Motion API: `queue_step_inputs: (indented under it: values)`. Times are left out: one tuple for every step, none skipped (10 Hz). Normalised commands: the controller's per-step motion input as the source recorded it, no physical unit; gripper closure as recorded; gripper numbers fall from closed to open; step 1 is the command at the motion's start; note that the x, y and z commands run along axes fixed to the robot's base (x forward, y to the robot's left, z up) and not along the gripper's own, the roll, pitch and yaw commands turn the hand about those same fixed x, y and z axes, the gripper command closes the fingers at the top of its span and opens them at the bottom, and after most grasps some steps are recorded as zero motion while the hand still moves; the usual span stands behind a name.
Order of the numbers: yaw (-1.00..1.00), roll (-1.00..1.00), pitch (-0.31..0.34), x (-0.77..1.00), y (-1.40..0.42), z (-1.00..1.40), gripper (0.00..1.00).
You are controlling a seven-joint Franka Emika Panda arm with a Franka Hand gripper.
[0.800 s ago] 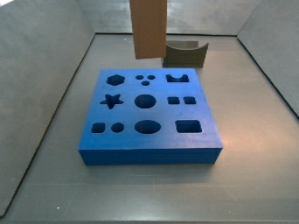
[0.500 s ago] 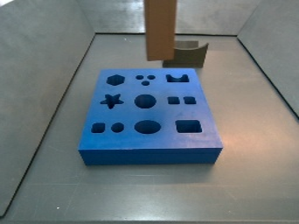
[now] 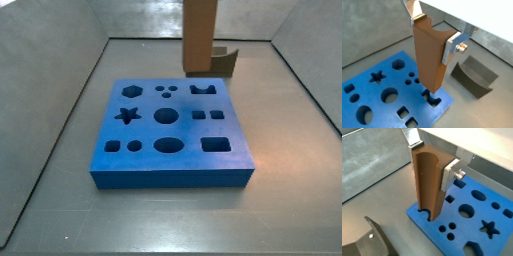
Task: Insert the arch object.
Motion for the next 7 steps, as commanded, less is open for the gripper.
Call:
queue_step_inputs:
  values:
    - [-0.07,0.00,-0.036,0.51,0.05,-0.34,1.00]
    - [-0.09,0.00,0.000,0.55,0.03,-0.32,1.00]
    - [-0.08,0.00,0.000,0.51,0.00,-0.28,1.00]
    - [-0.04,-0.03,0.000,0.41,0.00,-0.20,1.00]
    - [0.00,0.00,0.026,0.17,0.00,-0.01,1.00]
    - [0.00,-0.03,0.040,0.06,0.00,0.00,1.00]
    - [0.00,0.00,0.000,0.00,0.00,-0.02,1.00]
